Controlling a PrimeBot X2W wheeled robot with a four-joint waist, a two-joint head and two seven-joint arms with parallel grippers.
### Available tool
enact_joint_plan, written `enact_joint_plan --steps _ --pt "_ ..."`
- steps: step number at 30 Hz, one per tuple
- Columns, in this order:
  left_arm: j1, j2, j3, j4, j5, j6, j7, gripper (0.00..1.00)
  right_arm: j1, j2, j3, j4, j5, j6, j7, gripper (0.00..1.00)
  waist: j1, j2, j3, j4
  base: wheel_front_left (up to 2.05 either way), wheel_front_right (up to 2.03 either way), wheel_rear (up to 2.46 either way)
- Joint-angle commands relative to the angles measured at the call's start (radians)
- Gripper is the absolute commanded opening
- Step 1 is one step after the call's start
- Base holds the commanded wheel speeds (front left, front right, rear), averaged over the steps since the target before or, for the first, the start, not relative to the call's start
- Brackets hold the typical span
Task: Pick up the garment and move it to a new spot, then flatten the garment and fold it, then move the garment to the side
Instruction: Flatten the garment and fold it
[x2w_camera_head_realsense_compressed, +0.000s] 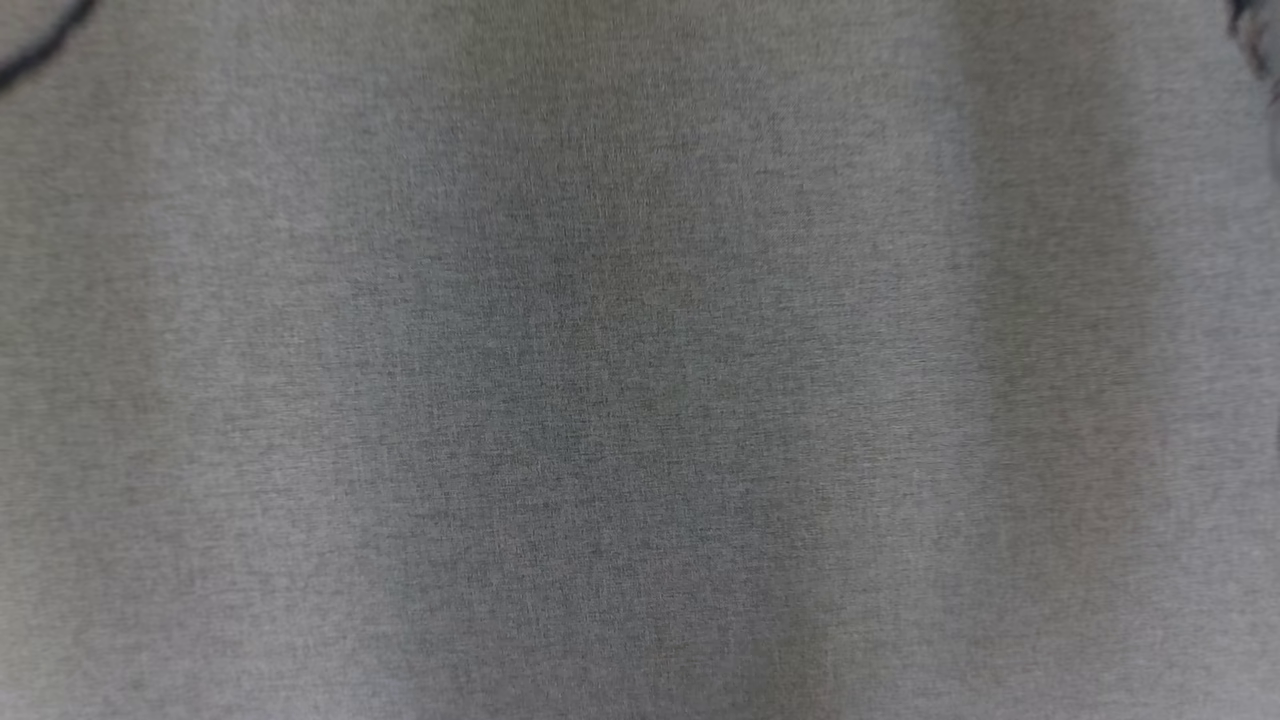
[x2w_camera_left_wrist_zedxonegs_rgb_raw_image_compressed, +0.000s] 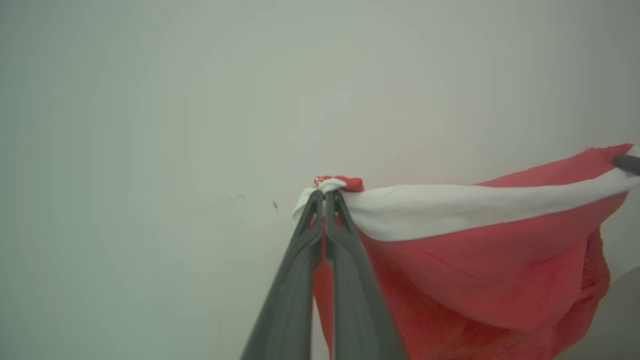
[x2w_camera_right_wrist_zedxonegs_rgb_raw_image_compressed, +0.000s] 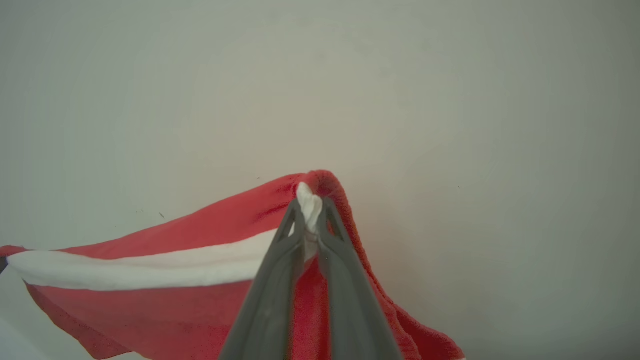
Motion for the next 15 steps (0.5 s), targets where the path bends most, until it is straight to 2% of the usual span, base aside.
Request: enact_joint_plan --steps 1,4,8,10,11,15 --pt "0.06 0.007 0.009 -0.022 -0.011 0.003 -0.012 0.0 0.052 -0.014 0.021 -0.02 0.023 -0.003 -0.007 0.0 0.0 -0.0002 -0.05 -0.004 0.0 0.0 0.0" --pt "0.177 0.019 0.043 -0.089 -0.029 0.022 -0.02 0.0 0.149 -0.036 0.058 -0.067 0.059 -0.003 -0.01 0.0 0.0 -0.0002 -0.1 0.001 0.0 0.0 0.0" --pt "0.399 0.042 0.115 -0.271 -0.025 0.083 -0.021 0.0 0.319 -0.064 0.085 -0.148 0.125 -0.003 -0.02 0.0 0.0 -0.0002 -0.172 0.005 0.0 0.0 0.0" --pt "0.535 0.054 0.132 -0.356 -0.027 0.112 -0.021 0.0 0.418 -0.074 0.097 -0.193 0.156 -0.003 -0.025 0.0 0.0 -0.0002 -0.207 0.003 0.0 0.0 0.0" --pt "0.535 0.054 0.132 -0.356 -0.027 0.112 -0.021 0.0 0.418 -0.074 0.097 -0.193 0.156 -0.003 -0.025 0.0 0.0 -0.0002 -0.207 0.003 0.0 0.0 0.0" --pt "0.767 0.075 0.164 -0.522 -0.029 0.18 -0.021 0.0 0.609 -0.098 0.122 -0.297 0.191 -0.003 -0.021 0.0 0.0 -0.0002 -0.254 0.002 0.0 0.0 0.0"
